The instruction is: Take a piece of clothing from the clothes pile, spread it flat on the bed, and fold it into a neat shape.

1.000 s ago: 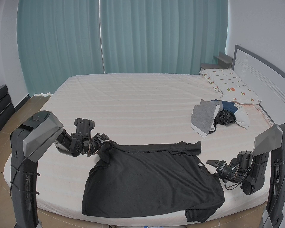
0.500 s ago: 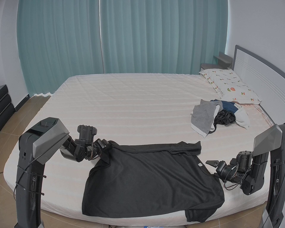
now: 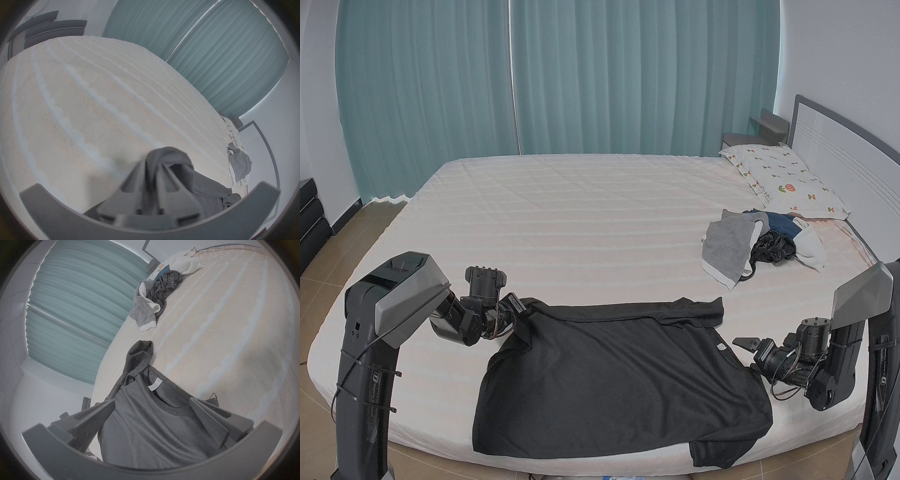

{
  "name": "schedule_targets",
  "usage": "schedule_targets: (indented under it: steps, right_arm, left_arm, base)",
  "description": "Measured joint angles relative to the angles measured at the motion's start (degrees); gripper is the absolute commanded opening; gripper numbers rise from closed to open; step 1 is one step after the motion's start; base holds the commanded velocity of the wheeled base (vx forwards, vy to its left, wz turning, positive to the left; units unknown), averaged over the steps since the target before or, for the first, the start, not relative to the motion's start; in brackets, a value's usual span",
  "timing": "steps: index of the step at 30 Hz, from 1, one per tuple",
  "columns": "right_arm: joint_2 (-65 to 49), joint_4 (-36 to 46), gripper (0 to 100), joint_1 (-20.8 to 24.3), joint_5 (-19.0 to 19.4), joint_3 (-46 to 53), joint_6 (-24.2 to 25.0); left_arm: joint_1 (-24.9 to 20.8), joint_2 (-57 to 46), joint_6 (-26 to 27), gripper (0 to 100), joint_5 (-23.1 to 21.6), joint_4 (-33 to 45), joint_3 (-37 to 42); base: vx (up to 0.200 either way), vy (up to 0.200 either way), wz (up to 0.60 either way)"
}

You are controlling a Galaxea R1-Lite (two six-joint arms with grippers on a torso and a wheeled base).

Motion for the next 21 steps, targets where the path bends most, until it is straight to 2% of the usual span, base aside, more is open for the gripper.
schedule_targets:
  steps: [3,10,21]
  right_arm:
    - [0.0,0.0,100,0.0,0.0,0.0,0.0]
    - [0.1,0.0,100,0.1,0.0,0.1,0.0]
    - [0.3,0.0,100,0.3,-0.1,0.1,0.0]
  left_arm:
    - [0.2,0.1,-0.7,0,0.6,-1.5,-0.2]
    - [1.3,0.3,-4.1,0,2.6,-11.3,-0.3]
    - [3.5,2.6,-4.0,0,3.0,-11.9,-4.1]
  base:
    - [0.0,0.0,0.0]
    - [0.0,0.0,0.0]
    - [0.0,0.0,0.0]
